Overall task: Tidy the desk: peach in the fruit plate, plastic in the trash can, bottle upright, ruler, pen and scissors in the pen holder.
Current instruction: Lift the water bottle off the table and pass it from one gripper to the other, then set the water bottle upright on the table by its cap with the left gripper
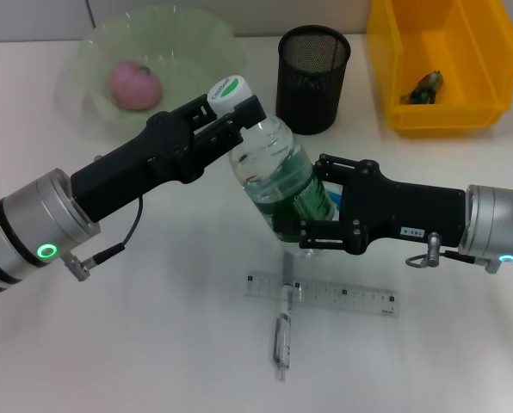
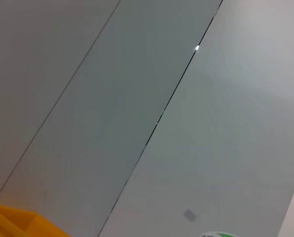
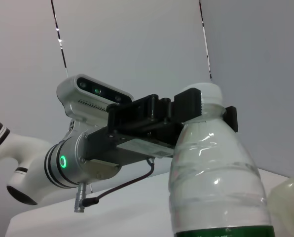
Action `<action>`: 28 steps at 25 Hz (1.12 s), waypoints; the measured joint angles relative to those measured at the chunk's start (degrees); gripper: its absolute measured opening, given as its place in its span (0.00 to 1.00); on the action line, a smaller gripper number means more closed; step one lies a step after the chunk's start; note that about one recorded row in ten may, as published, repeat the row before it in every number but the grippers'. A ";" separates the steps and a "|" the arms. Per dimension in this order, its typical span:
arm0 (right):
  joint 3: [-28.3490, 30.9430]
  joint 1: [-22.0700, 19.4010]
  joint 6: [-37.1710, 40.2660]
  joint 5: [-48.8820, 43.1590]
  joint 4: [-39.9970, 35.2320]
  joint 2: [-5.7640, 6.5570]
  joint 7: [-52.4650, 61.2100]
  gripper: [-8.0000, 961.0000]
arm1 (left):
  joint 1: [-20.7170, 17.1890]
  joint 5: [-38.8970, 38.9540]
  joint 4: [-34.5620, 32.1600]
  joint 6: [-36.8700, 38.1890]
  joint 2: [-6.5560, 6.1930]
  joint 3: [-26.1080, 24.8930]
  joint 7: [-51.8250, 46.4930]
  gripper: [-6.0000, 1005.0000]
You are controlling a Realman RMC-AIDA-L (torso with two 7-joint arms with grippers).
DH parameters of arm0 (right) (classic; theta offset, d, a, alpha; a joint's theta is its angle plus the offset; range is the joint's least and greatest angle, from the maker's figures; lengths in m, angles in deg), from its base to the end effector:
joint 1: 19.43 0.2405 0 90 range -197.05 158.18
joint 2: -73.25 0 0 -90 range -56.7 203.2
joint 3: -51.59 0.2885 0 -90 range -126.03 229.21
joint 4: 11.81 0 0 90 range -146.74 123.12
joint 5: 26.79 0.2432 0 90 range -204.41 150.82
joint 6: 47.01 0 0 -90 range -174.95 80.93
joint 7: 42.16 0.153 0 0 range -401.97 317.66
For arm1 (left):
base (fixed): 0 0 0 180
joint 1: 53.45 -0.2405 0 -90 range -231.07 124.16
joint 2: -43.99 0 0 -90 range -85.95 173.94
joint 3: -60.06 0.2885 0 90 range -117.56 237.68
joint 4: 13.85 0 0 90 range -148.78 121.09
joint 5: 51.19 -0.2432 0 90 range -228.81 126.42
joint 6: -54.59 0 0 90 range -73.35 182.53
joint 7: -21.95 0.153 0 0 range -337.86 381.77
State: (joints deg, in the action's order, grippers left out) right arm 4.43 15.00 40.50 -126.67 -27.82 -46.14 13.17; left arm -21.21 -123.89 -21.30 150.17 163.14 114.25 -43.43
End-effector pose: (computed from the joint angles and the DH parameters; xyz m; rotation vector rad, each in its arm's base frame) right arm 0.2764 0.3525 -0.0928 -2.7459 0.3779 0.9703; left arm -0.2678 0.3409 -0.0723 -2.3942 -0.7996 -1.4970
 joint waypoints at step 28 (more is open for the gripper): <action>-6.12 -0.38 -7.84 -0.43 -1.80 0.08 1.74 0.81 | -1.57 1.00 -5.26 -1.01 -0.61 -3.95 2.90 0.45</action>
State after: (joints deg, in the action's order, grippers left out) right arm -1.69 14.62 32.66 -127.10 -29.61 -46.06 14.92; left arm -22.78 -122.89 -26.56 149.16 162.53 110.31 -40.53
